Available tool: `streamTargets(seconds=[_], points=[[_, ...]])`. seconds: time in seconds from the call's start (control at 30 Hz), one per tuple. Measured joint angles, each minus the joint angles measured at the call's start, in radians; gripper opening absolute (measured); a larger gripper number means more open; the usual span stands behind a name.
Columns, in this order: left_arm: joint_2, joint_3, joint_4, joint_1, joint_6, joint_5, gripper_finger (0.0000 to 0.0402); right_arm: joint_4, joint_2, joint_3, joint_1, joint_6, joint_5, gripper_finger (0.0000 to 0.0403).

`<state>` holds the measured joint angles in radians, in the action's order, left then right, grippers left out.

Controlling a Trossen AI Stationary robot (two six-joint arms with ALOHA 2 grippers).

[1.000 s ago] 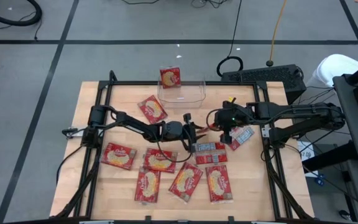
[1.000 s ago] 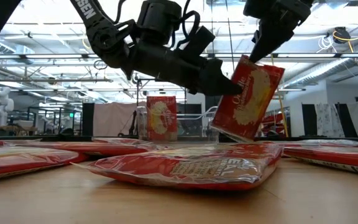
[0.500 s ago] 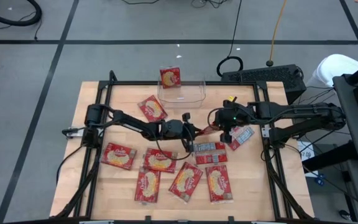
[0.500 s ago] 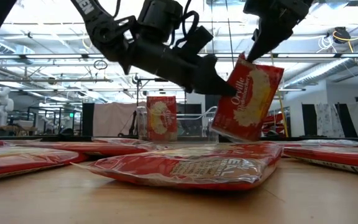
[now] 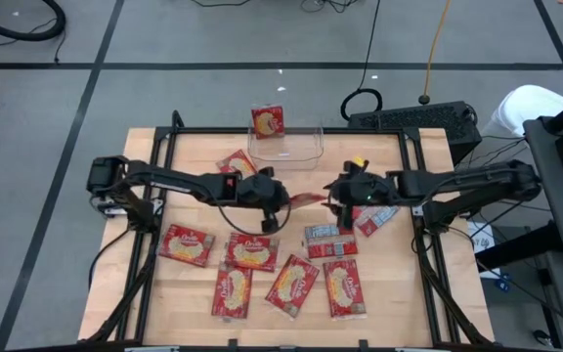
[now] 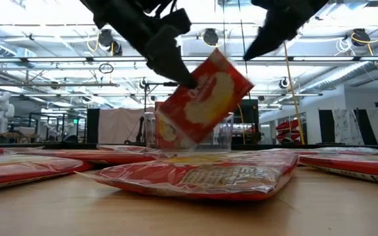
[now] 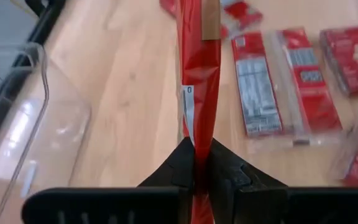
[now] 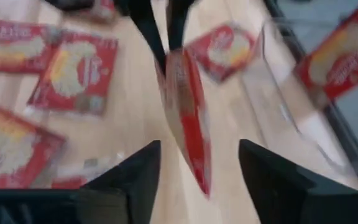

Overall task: Sort popcorn bags into baskets
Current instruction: Put the red popcorn bag into the transparent bin

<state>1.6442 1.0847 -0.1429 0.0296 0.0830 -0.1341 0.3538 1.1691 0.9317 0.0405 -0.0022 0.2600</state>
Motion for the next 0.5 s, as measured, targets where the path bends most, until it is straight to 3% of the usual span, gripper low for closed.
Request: streamTargets(seconds=[0.1,0.27,0.4,0.5], points=[[-0.002,-0.002,-0.076,-0.003,0.02,0.011,0.002,-0.163,0.042,-0.045,0.006,-0.065,0.002,0.0244],[0.012,0.0,-0.065,-0.013,0.037,0.032,0.0022,-0.377,0.129,-0.109,0.013,-0.097,-0.045,0.0272],[0.012,0.0,-0.061,-0.02,0.054,0.029,0.0035,-0.451,0.207,-0.124,0.007,-0.105,-0.046,0.0266],[0.012,0.0,-0.039,-0.025,0.057,0.03,0.0038,-0.471,0.245,-0.127,0.005,-0.123,-0.05,0.0239]])
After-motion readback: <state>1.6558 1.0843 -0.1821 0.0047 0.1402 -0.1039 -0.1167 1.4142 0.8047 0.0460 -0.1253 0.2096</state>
